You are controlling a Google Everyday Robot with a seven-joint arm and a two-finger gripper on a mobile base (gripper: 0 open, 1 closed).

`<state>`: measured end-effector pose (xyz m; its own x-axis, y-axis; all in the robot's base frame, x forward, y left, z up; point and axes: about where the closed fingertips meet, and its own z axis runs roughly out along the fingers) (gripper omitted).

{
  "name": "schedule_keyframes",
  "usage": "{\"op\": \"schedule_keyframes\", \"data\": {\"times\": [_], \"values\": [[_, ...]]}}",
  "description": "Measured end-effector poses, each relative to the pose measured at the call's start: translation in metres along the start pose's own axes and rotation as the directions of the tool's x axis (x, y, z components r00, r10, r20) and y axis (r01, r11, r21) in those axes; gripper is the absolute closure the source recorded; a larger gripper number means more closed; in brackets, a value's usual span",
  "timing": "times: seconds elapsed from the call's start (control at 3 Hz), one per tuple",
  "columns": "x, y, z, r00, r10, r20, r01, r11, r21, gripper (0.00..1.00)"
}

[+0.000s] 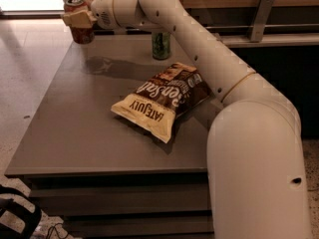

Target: Pick coke can

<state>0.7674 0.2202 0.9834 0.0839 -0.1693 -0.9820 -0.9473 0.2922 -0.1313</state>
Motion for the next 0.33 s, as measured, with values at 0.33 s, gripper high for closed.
{"op": "schedule_keyframes", "data": {"times": [0.33], "values": [[-0.0174,0.0012,-0.0141,0.999,-0.030,0.023,0.030,0.9995,0.003,1.00]]}}
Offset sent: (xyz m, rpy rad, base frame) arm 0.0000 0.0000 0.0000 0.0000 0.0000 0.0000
